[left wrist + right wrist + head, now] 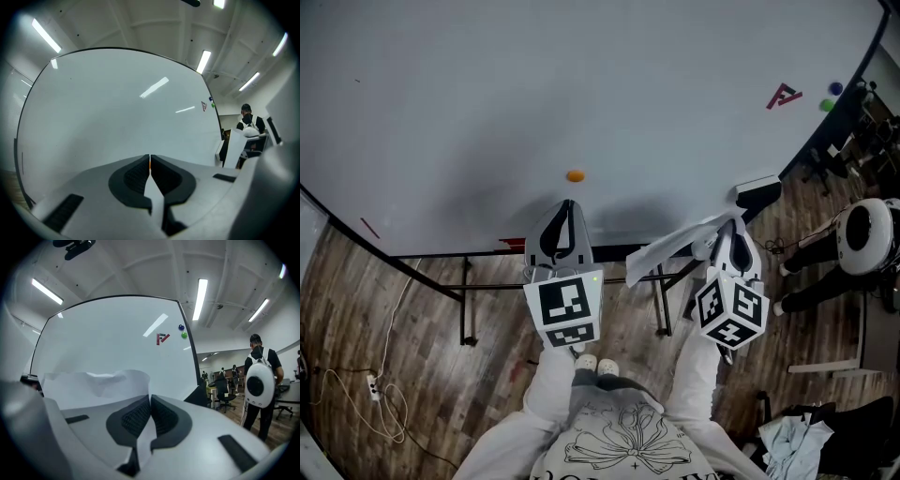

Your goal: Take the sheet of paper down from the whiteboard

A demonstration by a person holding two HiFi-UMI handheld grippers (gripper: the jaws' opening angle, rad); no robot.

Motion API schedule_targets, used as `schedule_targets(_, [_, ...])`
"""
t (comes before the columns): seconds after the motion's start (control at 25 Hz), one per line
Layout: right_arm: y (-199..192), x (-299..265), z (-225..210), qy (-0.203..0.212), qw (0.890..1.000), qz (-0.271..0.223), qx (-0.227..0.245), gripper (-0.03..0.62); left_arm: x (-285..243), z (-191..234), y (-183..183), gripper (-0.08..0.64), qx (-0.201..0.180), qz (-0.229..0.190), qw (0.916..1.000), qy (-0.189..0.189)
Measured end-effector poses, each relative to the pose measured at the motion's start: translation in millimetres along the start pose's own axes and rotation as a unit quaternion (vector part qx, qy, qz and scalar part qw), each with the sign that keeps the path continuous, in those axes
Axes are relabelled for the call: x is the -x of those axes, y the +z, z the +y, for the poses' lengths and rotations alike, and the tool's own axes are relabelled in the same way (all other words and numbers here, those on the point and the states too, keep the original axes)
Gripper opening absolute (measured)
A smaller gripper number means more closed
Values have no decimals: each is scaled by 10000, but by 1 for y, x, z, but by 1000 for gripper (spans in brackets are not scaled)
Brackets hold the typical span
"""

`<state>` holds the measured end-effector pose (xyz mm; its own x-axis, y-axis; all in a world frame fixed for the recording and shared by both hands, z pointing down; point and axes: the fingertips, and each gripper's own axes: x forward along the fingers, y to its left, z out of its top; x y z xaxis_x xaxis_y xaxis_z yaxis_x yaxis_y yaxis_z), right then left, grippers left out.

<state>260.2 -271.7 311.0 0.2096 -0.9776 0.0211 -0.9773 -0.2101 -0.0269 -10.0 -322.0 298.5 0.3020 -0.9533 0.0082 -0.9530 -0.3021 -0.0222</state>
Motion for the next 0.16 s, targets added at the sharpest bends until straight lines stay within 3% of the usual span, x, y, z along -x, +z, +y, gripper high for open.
schedule_targets(0.16, [1,-1,1,29,10000,6,6,3,-1,-2,1,11,-9,4,10000,-11])
